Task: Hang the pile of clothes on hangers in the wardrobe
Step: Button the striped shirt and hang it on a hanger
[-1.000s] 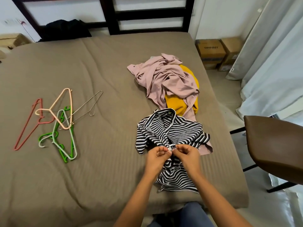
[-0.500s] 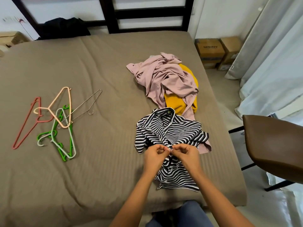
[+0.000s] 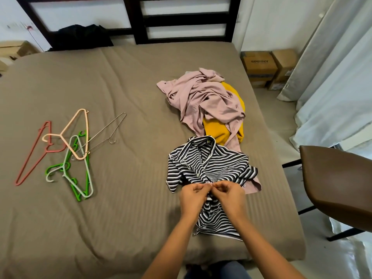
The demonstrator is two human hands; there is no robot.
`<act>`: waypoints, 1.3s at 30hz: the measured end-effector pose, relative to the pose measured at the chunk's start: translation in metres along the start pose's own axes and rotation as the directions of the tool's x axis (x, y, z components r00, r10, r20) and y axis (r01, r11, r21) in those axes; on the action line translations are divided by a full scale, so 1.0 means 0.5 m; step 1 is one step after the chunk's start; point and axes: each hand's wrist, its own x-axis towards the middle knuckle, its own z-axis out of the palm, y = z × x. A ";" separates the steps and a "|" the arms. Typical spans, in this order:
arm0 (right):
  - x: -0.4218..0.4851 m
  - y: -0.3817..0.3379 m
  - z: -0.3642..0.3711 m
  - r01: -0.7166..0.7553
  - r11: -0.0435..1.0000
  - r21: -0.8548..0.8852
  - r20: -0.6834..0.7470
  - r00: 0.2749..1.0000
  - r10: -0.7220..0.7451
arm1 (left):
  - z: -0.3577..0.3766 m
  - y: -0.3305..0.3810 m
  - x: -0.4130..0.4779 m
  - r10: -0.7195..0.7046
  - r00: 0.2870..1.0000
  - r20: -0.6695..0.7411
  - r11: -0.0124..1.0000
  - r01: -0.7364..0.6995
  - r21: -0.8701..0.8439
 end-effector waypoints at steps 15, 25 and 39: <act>-0.042 0.004 0.032 0.002 0.961 -0.278 -0.178 0.982 -0.054 | 0.004 0.002 -0.022 0.072 0.997 -0.030 0.947 -0.059 0.316; -0.065 0.033 0.032 0.358 0.721 -0.593 -0.060 0.874 -0.483 | 0.001 0.015 -0.037 0.041 0.999 -0.009 0.916 -0.034 0.400; -0.077 0.042 0.018 0.393 0.703 -0.592 -0.104 0.828 -0.551 | 0.009 0.011 -0.057 0.180 0.984 0.002 0.862 -0.159 0.481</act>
